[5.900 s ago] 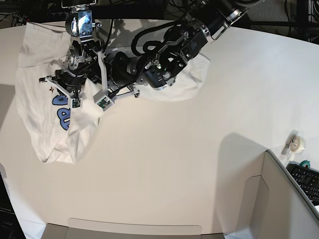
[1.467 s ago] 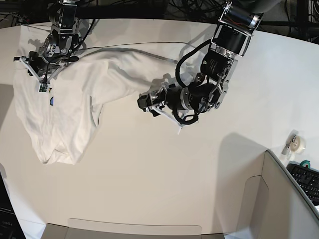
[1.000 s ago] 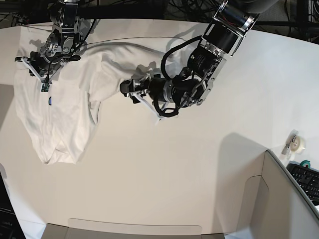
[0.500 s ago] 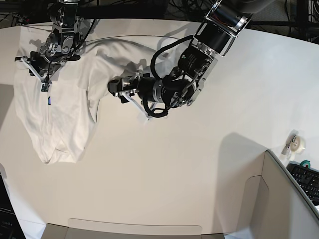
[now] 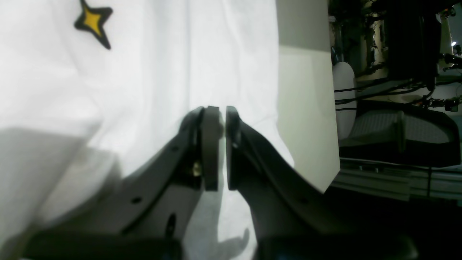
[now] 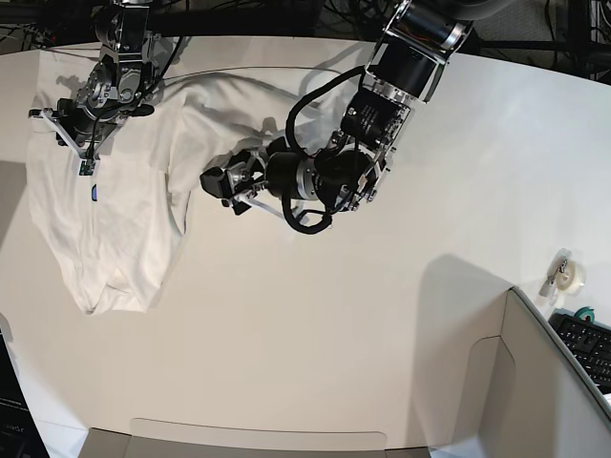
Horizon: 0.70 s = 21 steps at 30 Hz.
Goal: Layout the t-shirt on the table in an organized manner, then fold the t-shirt properly
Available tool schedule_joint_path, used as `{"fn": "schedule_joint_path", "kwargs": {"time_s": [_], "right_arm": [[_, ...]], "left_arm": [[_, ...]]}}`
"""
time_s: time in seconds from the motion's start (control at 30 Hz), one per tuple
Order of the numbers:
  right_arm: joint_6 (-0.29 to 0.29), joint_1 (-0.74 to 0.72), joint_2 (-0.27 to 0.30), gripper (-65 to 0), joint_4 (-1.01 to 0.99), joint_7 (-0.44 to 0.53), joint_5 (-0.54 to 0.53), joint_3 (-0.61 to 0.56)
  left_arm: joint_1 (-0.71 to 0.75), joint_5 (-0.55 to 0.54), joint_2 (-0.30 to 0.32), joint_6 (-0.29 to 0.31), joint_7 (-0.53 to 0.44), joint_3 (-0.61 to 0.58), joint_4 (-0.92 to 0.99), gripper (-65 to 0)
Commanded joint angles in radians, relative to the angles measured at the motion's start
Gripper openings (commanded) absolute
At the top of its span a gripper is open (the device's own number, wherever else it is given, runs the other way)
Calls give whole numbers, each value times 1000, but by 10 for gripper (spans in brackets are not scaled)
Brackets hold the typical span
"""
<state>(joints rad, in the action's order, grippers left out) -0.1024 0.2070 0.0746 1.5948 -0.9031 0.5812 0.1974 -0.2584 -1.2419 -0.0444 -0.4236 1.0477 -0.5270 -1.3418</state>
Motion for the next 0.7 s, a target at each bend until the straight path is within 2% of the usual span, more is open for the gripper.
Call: {"fn": "schedule_joint_path", "kwargs": {"time_s": [0.0,0.33,0.5,0.57,0.67], "right_arm": [[62,16,-14,-596,-12,-64,-119,-8],[62,16,-14,-596,-12,-64,-119,-8],[62,16,-14,-596,-12,-64,-119,-8],[62,16,-14,-596,-14,-64,-119,-8],[62,16,-14,-596,-14,-64,-119,-8]], "left_arm": [[-22,-83,-12,-54,38,-3,-15,-270],[-15,-88,-16,-53,38,-5,-20,-270],[-17,-183,-15,-50,39,-26,-21,-290],[-20,-200,-15,-19,38,-48,-21,-300],[-22,-195,-15,61,33,-51,-21,-310]]}}
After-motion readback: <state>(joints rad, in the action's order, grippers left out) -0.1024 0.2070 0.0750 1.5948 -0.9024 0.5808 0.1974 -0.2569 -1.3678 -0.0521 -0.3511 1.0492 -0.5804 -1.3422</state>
